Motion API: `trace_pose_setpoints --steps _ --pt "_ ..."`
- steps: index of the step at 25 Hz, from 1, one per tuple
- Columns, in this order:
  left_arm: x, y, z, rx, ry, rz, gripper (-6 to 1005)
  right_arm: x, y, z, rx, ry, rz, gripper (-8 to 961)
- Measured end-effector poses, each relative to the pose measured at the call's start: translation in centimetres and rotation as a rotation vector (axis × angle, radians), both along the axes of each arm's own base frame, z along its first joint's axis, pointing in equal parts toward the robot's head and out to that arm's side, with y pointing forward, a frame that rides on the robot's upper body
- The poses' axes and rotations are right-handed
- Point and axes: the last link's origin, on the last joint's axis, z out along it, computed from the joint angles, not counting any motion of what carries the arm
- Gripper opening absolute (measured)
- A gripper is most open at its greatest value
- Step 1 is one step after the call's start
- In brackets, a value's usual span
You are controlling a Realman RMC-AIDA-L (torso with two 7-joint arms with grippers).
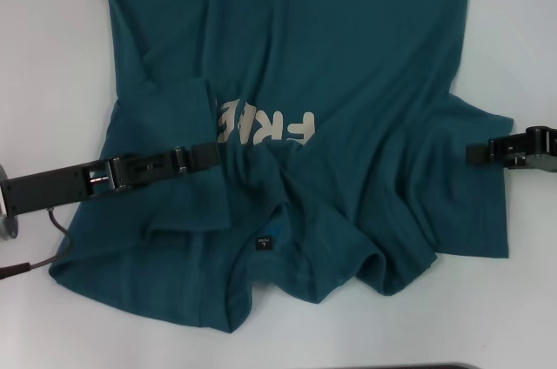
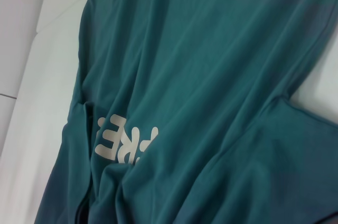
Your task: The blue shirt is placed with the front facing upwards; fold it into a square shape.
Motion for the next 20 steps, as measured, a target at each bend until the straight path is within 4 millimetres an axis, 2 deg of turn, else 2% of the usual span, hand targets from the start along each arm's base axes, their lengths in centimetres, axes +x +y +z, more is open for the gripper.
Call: trace_pose_setpoints --steps 6,12,20 --pt "0.0 0.0 0.0 -0.001 0.0 0.0 749 -0.4 0.1 0.1 -0.017 -0.002 0.027 282" --pt "0.0 0.0 0.0 0.0 0.0 0.001 751 -0.3 0.0 0.4 -0.022 -0.007 0.032 155" --pt "-0.3 -0.1 0.1 0.011 -0.005 0.017 750 1.0 -0.6 2.5 0.04 -0.031 -0.02 16"
